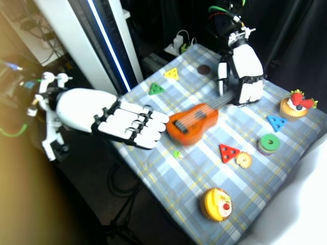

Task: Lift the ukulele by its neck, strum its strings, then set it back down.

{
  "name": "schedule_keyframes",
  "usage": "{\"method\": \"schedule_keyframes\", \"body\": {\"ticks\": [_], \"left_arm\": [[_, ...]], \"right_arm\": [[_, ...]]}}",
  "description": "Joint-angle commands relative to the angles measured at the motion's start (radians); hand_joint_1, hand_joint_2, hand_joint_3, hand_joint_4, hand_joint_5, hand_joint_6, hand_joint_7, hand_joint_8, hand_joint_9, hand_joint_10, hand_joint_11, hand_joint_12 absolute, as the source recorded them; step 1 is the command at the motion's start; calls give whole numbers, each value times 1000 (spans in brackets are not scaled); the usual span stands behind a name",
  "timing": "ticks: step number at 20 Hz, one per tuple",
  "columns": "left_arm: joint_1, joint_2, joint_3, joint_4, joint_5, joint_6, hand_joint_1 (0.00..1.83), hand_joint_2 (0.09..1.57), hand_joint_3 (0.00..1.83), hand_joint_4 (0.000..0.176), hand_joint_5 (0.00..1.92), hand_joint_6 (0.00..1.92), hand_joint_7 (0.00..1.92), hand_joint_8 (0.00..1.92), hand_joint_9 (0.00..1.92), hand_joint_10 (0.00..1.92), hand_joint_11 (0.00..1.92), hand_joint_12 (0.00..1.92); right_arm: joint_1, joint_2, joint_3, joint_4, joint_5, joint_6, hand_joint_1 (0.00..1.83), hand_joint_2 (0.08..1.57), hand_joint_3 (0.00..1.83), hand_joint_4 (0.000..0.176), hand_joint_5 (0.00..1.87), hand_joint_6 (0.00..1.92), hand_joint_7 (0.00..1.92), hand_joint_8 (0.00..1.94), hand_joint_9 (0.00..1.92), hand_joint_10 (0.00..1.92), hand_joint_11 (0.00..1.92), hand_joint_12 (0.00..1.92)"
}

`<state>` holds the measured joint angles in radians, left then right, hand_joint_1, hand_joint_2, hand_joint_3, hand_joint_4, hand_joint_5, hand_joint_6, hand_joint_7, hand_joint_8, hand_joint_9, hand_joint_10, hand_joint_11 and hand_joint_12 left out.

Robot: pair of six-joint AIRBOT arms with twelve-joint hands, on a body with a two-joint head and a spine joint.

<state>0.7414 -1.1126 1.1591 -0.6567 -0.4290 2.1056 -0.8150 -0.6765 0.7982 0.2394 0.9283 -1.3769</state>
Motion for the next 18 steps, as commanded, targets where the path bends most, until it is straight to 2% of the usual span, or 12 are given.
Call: {"method": "schedule_keyframes", "body": {"ticks": [1, 2, 4, 6, 7, 8, 9, 10, 11, 15, 17, 18], "left_arm": [[2, -3, -4, -7, -27, -9, 1229, 1119, 0, 0, 732, 1908, 958, 1920, 1146, 1921, 1263, 1921], [1, 4, -13, -4, -40, -9, 1219, 1097, 0, 0, 792, 1848, 1017, 1921, 1199, 1921, 1357, 1921], [-4, 24, -36, 22, -70, -26, 1257, 1094, 0, 0, 890, 1918, 1125, 1921, 1296, 1921, 1449, 1921], [-8, 46, -57, 74, -107, -83, 1256, 1121, 0, 0, 860, 1921, 1106, 1921, 1279, 1921, 1405, 1921], [-10, 58, -71, 95, -128, -99, 1286, 1099, 0, 0, 873, 1921, 1110, 1921, 1284, 1921, 1403, 1921], [-14, 67, -80, 113, -141, -113, 1273, 1127, 3, 0, 894, 1921, 1124, 1921, 1290, 1921, 1399, 1921], [-25, 76, -90, 140, -154, -132, 1236, 1159, 15, 0, 908, 1921, 1138, 1921, 1307, 1921, 1410, 1921], [-33, 79, -94, 153, -159, -134, 1236, 1159, 15, 0, 908, 1921, 1138, 1921, 1307, 1921, 1410, 1921], [-42, 82, -98, 164, -163, -136, 1228, 1185, 23, 0, 904, 1921, 1116, 1921, 1277, 1921, 1389, 1921], [-65, 94, -117, 225, -196, -171, 1239, 1206, 26, 0, 909, 1921, 1149, 1921, 1308, 1921, 1401, 1921], [-73, 94, -120, 243, -197, -172, 1282, 1200, 13, 0, 910, 1921, 1180, 1921, 1333, 1921, 1422, 1921], [-77, 93, -119, 249, -194, -172, 1305, 1204, 12, 0, 912, 1921, 1201, 1921, 1352, 1921, 1445, 1921]], "right_arm": [[3, 11, 0, -7, 142, 9, 494, 1211, 9, 0, 0, 0, 0, 0, 0, 0, 32, 36], [1, 14, -1, -7, 151, 14, 538, 1226, 10, 0, 0, 0, 0, 0, 0, 0, 6, 6], [-4, 21, -4, -7, 170, 22, 552, 1238, 10, 0, 0, 0, 0, 0, 0, 0, 0, 0], [-9, 26, -7, -7, 186, 29, 576, 1234, 4, 0, 0, 0, 0, 0, 0, 0, 0, 0], [-9, 27, -8, -8, 190, 34, 571, 1233, 3, 12, 0, 0, 0, 0, 0, 0, 0, 0], [-9, 28, -8, -14, 192, 41, 589, 1242, 5, 13, 0, 0, 0, 0, 0, 0, 0, 0], [-9, 31, -7, -28, 193, 55, 596, 1272, 15, 33, 0, 0, 0, 0, 0, 0, 0, 0], [-9, 31, -6, -40, 193, 67, 596, 1272, 15, 33, 0, 0, 0, 0, 0, 0, 0, 0], [-9, 31, -3, -53, 193, 78, 547, 1307, 25, 18, 0, 0, 0, 0, 0, 0, 0, 0], [21, 17, 15, -104, 169, 114, 605, 1351, 24, 13, 32, 9, 0, 0, 0, 0, 0, 0], [41, 6, 24, -117, 150, 114, 675, 1380, 19, 21, 76, 18, 0, 0, 0, 0, 0, 0], [59, -2, 32, -124, 130, 114, 717, 1379, 13, 11, 103, 22, 0, 0, 0, 0, 0, 0]]}}
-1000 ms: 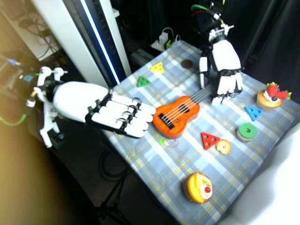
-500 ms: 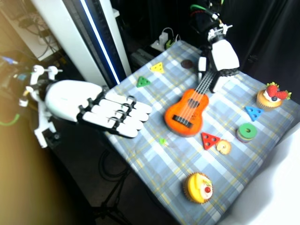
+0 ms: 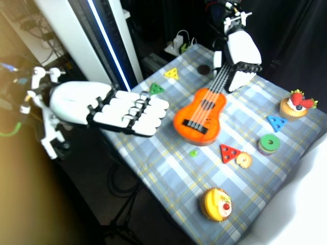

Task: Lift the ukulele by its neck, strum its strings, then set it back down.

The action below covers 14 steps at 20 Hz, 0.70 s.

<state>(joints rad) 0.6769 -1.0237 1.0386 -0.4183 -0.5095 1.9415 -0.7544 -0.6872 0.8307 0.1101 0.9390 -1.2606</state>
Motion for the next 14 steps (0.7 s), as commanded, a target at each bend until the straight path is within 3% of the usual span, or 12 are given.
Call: {"method": "schedule_keyframes", "body": {"ticks": [1, 4, 6, 7, 8, 9, 10, 11, 12, 13, 14], "left_arm": [[-17, 3, 3, 16, -109, -8, 1293, 1191, 4, 0, 921, 1921, 1230, 1921, 1367, 1921, 1432, 1921], [-17, 3, 3, 29, -104, -8, 1306, 1182, 0, 0, 931, 1921, 1249, 1921, 1400, 1921, 1474, 1921], [-23, 3, 3, 41, -99, -8, 1334, 1166, 0, 0, 955, 1921, 1281, 1921, 1444, 1921, 1527, 1921], [-29, 2, 3, 48, -97, -8, 1300, 1186, 3, 0, 964, 1921, 1294, 1921, 1453, 1921, 1534, 1921], [-32, 2, 3, 55, -95, -8, 1318, 1197, 7, 0, 955, 1921, 1286, 1921, 1450, 1921, 1543, 1921], [-36, 2, 3, 62, -92, -8, 1348, 1186, 2, 0, 954, 1921, 1286, 1921, 1450, 1921, 1541, 1921], [-37, 2, 3, 67, -89, -8, 1330, 1198, 7, 0, 946, 1921, 1279, 1921, 1440, 1921, 1523, 1921], [-40, 1, 4, 74, -83, -8, 1308, 1216, 13, 0, 926, 1921, 1253, 1921, 1432, 1921, 1519, 1921], [-42, -1, 5, 78, -79, -8, 1308, 1216, 13, 0, 926, 1921, 1253, 1921, 1432, 1921, 1519, 1921], [-43, -1, 5, 80, -78, -8, 1322, 1203, 6, 0, 933, 1921, 1249, 1921, 1431, 1921, 1521, 1921], [-44, -2, 5, 82, -76, -8, 1320, 1205, 6, 0, 934, 1921, 1254, 1921, 1438, 1921, 1532, 1921]], "right_arm": [[36, -5, 13, -11, 72, -2, 705, 1381, 8, 9, 138, 23, 0, 0, 0, 0, 0, 0], [147, -47, 51, -66, -70, -2, 779, 1357, 0, 0, 177, 28, 0, 0, 0, 0, 0, 0], [203, -68, 71, -108, -152, -2, 1115, 1349, 0, 0, 210, 27, 0, 0, 0, 0, 0, 0], [234, -79, 80, -133, -196, -2, 1267, 1343, 0, 25, 234, 28, 0, 0, 0, 0, 19, 12], [261, -88, 87, -154, -231, -2, 1429, 1340, 0, 58, 280, 23, 0, 0, 0, 0, 3, 380], [296, -99, 95, -186, -286, -2, 1511, 1334, 0, 71, 308, 19, 0, 0, 0, 0, 0, 654], [316, -106, 98, -208, -316, -2, 1561, 1300, 0, 52, 354, 31, 0, 0, 0, 0, 0, 715], [349, -115, 103, -246, -366, -2, 1551, 1302, 0, 81, 386, 16, 0, 0, 0, 0, 0, 643], [382, -124, 108, -279, -412, -2, 1551, 1302, 0, 81, 386, 16, 0, 0, 0, 0, 0, 643], [403, -133, 113, -299, -441, -2, 1561, 1300, 0, 65, 374, 6, 0, 0, 0, 0, 0, 719], [430, -145, 123, -323, -485, -2, 1516, 1324, 0, 55, 377, 5, 0, 0, 9, 3, 0, 1020]]}}
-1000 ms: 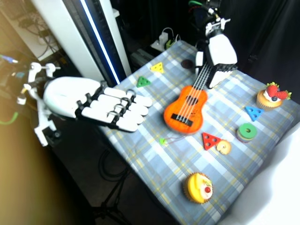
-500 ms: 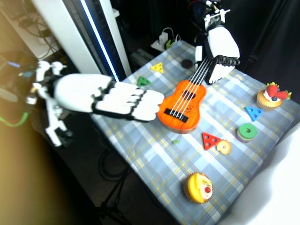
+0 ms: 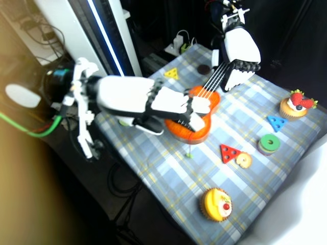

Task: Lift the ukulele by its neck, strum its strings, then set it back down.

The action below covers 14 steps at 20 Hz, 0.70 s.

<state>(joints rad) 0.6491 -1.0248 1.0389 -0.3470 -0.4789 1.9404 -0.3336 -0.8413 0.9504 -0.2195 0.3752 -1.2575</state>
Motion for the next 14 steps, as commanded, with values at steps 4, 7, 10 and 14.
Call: {"method": "schedule_keyframes", "body": {"ticks": [4, 7, 10, 14], "left_arm": [[-22, -5, 3, 22, -109, -7, 1310, 1215, 10, 0, 965, 1921, 1298, 1921, 1476, 1921, 1570, 1921], [-22, -5, 3, 20, -111, -8, 1343, 1193, 0, 0, 949, 1921, 1277, 1921, 1461, 1921, 1549, 1921], [-22, -5, 7, 11, -110, -8, 1320, 1198, 0, 0, 951, 1921, 1267, 1921, 1427, 1921, 1519, 1921], [-16, -5, 13, -7, -111, -8, 1284, 1212, 6, 0, 924, 1921, 1240, 1921, 1394, 1921, 1474, 1921]], "right_arm": [[47, -37, 25, -70, -34, -5, 1195, 1442, 10, 55, 81, 2, 0, 0, 0, 0, 0, 390], [52, -50, 13, -114, -66, -5, 1250, 1370, 0, 0, 330, 66, 0, 0, 0, 0, 0, 84], [52, -45, -41, -165, -46, -5, 1063, 1421, 7, 0, 420, 65, 0, 0, 0, 0, 0, 0], [52, 3, -77, -320, 29, 202, 947, 1469, 26, 0, 335, 15, 0, 0, 0, 0, 44, 32]]}}
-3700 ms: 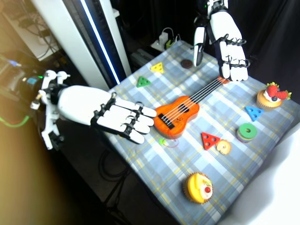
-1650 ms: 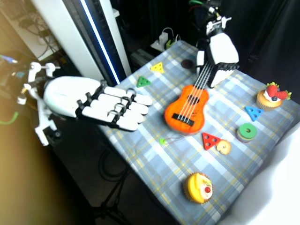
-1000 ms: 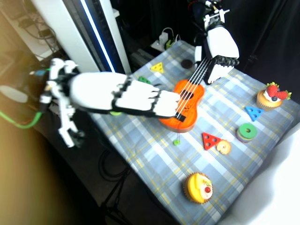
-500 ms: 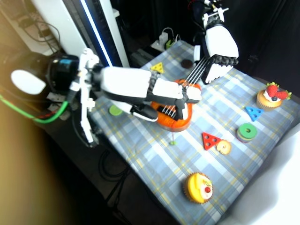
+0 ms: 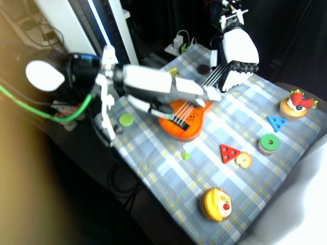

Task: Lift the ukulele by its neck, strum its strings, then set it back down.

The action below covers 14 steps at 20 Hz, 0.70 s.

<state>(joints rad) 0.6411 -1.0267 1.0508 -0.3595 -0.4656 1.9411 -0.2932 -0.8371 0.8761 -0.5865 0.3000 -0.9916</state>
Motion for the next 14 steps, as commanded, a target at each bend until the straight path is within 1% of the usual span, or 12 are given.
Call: {"method": "schedule_keyframes", "body": {"ticks": [1, 2, 3, 4, 5, 6, 7, 8, 10, 11, 13, 14], "left_arm": [[-5, -3, 3, -1, -126, -9, 1256, 1222, 9, 0, 914, 1921, 1208, 1921, 1362, 1921, 1444, 1921], [-4, -2, 4, -4, -126, -9, 1256, 1222, 9, 0, 914, 1921, 1208, 1921, 1362, 1921, 1444, 1921], [-2, -1, 4, -9, -127, -9, 1251, 1219, 6, 0, 917, 1921, 1207, 1921, 1366, 1921, 1466, 1921], [-1, -1, 5, -11, -127, -9, 1251, 1219, 6, 0, 917, 1921, 1207, 1921, 1366, 1921, 1466, 1921], [0, -1, 5, -14, -127, -9, 1242, 1209, 1, 0, 913, 1921, 1194, 1921, 1370, 1921, 1473, 1921], [1, -1, 8, -20, -125, -9, 1234, 1208, 1, 0, 903, 1921, 1180, 1921, 1374, 1921, 1477, 1921], [1, -1, 9, -22, -125, -9, 1224, 1211, 2, 0, 902, 1921, 1168, 1921, 1366, 1921, 1468, 1921], [2, -2, 10, -24, -124, -9, 1224, 1211, 2, 0, 902, 1921, 1168, 1921, 1366, 1921, 1468, 1921], [4, -6, 14, -29, -114, -9, 1285, 1203, 0, 0, 915, 1921, 1179, 1921, 1383, 1921, 1494, 1921], [4, -7, 16, -29, -106, -9, 1290, 1197, 0, 0, 927, 1921, 1186, 1921, 1383, 1921, 1481, 1921], [2, -14, 22, -19, -76, -8, 1269, 1209, 1, 0, 916, 1921, 1179, 1921, 1377, 1921, 1471, 1921], [1, -19, 26, -11, -59, -8, 1235, 1230, 8, 4, 887, 1921, 1160, 1921, 1366, 1921, 1463, 1921]], "right_arm": [[11, 15, 3, -35, 133, 69, 876, 1517, 0, 0, 103, 3, 0, 0, 74, 22, 1, 970], [11, 23, 4, -51, 149, 108, 876, 1517, 0, 0, 103, 3, 0, 0, 74, 22, 1, 970], [11, 38, 5, -60, 179, 153, 919, 1522, 0, 64, 603, 216, 75, 6, 30, 4, 0, 742], [11, 52, 6, -62, 203, 185, 919, 1522, 0, 64, 603, 216, 75, 6, 30, 4, 0, 742], [11, 65, 6, -62, 234, 220, 1119, 1509, 0, 31, 860, 263, 221, 2, 75, 7, 0, 543], [11, 79, 7, -62, 259, 244, 975, 1541, 0, 5, 940, 342, 307, 7, 88, 5, 0, 327], [11, 92, 6, -58, 274, 255, 919, 1565, 0, 0, 958, 403, 348, 5, 111, 6, 0, 277], [11, 104, 5, -53, 281, 257, 919, 1565, 0, 0, 958, 403, 348, 5, 111, 6, 0, 277], [51, 140, 0, -42, 304, 257, 986, 1571, 0, 0, 797, 625, 206, 0, 19, 0, 0, 3], [50, 150, 0, -24, 314, 254, 1019, 1543, 0, 0, 499, 463, 200, 1, 88, 0, 0, 339], [44, 167, 1, 26, 324, 232, 682, 1409, 0, 0, 370, 142, 213, 1, 118, 3, 0, 464], [32, 172, 2, 54, 332, 217, 666, 1375, 0, 0, 335, 58, 240, 4, 144, 10, 0, 650]]}}
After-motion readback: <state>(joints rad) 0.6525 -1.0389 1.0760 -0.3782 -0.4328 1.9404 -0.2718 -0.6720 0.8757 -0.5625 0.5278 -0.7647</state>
